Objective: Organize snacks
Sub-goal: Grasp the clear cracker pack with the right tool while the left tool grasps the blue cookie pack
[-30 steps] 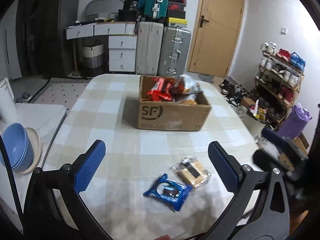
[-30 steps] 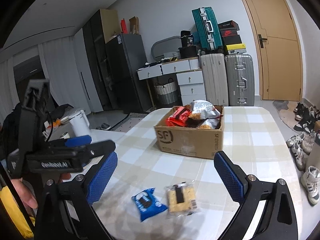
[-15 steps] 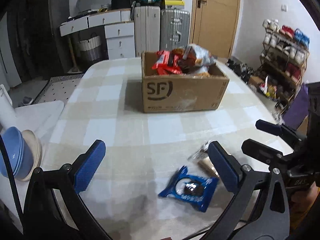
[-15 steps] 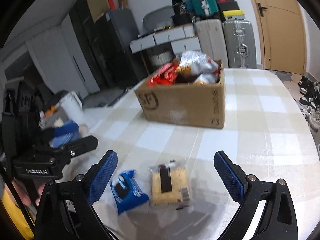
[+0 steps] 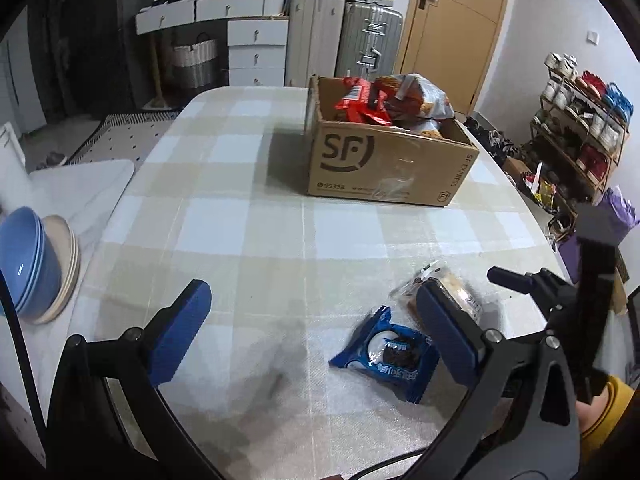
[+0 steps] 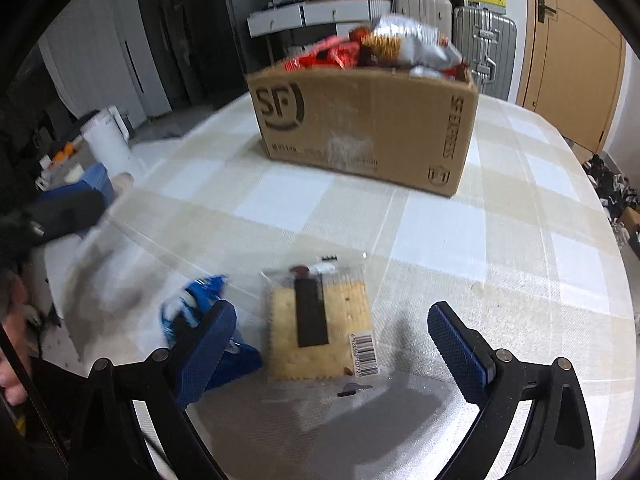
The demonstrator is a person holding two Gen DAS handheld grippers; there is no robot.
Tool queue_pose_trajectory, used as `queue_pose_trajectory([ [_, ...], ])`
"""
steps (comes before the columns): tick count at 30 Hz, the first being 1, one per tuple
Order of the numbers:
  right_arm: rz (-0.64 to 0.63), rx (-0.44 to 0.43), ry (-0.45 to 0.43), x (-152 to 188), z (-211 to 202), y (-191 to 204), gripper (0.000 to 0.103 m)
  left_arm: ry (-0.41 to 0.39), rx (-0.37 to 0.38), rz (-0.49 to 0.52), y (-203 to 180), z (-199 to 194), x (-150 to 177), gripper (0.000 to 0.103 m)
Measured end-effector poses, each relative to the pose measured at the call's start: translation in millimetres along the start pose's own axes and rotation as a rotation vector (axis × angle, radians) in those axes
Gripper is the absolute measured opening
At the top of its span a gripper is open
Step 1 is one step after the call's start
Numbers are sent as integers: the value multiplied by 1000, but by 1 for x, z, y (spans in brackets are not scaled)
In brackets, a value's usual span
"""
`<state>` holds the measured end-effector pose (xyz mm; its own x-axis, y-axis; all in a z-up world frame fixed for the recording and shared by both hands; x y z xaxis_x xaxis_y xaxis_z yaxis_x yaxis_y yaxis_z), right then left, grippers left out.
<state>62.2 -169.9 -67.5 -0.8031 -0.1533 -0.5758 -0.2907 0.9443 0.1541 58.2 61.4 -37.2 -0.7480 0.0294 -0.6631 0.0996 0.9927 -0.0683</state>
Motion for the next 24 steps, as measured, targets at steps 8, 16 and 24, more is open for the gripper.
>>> queue_pose_trajectory([
  [8,-54,89,64,6,23,5,90,25,12,-30,7,1,3,102],
  [16,-84,66,85,5,19,22,59,50,-1,-27,6,6,4,102],
  [24,-11,7,61,7,10,12,58,78,-18,-31,8,14,8,102],
])
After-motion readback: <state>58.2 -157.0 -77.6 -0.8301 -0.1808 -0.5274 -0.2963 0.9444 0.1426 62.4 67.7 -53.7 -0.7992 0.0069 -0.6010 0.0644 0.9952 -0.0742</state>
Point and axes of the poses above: each gripper's, at about its wrist camera, not at the fingertips, and z roughly the way its jaws point, y to its left, x to its underside, the point moved 1 cm from there along z, roughly the way its jaws point, and after that the axes turned 4 degrees about z, right-handed, at the moved point
